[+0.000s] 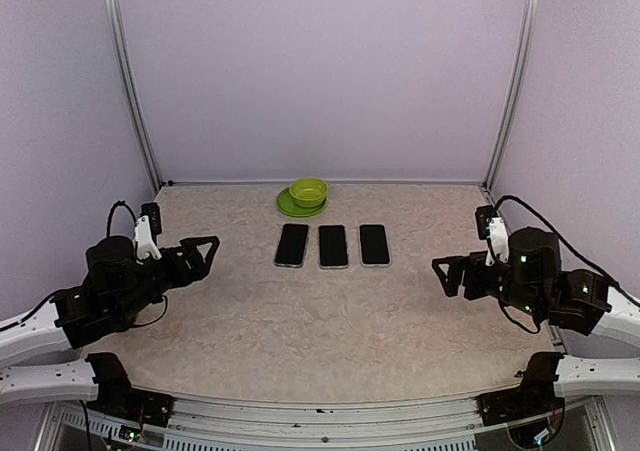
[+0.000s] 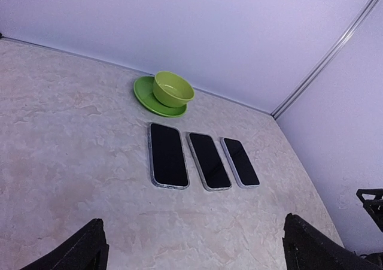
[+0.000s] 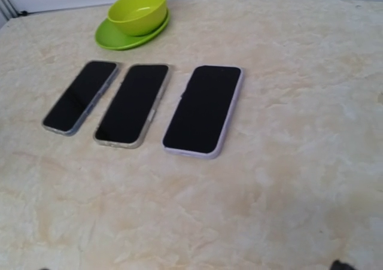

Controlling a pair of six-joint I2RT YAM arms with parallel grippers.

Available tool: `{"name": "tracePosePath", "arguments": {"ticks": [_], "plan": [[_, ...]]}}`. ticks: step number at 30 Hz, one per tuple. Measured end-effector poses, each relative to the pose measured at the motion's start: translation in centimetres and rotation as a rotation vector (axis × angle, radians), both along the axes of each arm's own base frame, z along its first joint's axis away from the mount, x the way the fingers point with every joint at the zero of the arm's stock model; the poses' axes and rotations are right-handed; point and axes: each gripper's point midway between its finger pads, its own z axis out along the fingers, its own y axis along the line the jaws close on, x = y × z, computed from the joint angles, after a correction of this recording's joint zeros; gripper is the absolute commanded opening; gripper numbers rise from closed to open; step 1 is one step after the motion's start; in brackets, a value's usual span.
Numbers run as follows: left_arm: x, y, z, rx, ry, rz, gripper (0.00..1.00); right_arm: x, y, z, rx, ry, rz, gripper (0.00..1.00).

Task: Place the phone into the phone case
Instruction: Reset both arms

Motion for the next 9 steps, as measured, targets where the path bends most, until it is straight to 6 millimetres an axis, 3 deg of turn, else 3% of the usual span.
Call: {"name": "tracePosePath", "arguments": {"ticks": [9], "plan": [[-0.87, 0.79, -0.19, -0.012, 0.001, 0.021, 0.99, 0.50, -0.03, 0.01, -0.015, 0.016, -0.029, 1.00]]}}
